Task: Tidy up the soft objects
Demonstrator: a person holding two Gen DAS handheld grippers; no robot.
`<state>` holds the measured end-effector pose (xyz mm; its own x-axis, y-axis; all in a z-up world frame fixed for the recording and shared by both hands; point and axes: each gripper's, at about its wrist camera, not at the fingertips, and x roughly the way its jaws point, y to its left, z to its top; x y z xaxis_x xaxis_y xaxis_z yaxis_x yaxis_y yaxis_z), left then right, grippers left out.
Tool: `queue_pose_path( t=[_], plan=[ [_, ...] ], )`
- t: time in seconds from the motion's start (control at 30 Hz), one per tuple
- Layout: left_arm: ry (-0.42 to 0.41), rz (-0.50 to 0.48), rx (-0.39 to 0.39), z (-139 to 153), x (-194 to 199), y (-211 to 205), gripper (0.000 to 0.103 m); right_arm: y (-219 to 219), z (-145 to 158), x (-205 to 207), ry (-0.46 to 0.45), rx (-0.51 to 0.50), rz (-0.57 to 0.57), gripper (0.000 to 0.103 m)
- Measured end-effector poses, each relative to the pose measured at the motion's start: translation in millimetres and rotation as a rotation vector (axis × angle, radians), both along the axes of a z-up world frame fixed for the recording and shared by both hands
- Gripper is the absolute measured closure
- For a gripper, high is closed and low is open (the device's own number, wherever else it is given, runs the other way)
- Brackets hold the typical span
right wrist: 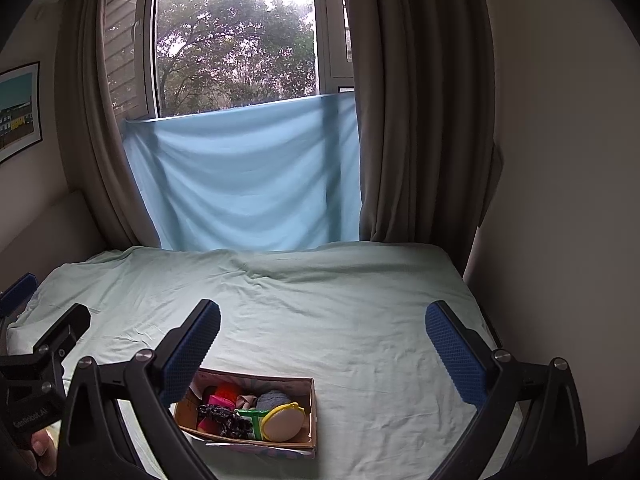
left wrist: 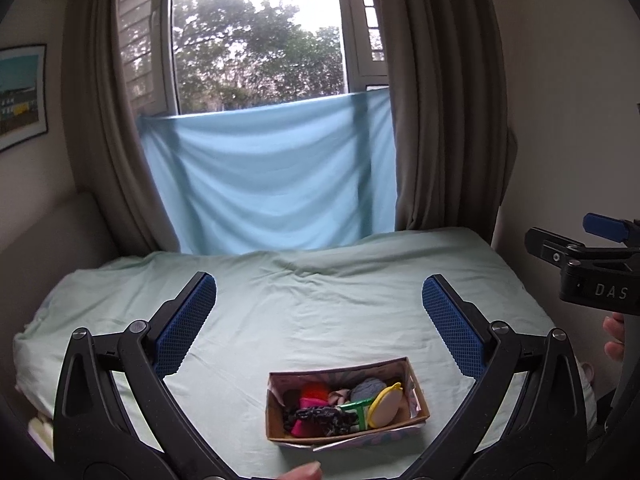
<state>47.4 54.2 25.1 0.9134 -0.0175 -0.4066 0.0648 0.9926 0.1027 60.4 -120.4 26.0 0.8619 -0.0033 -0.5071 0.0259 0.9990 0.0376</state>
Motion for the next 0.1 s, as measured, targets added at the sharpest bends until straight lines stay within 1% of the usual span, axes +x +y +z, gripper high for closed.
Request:
queue_pose_path(
  t=[0.1],
  plan=[
    [-0.02,-0.013,0.013,-1.6,-2.5,-5.0,0.0,-1.0,-3.0,3.0,0.014,-0.002,0.0,0.001]
  ],
)
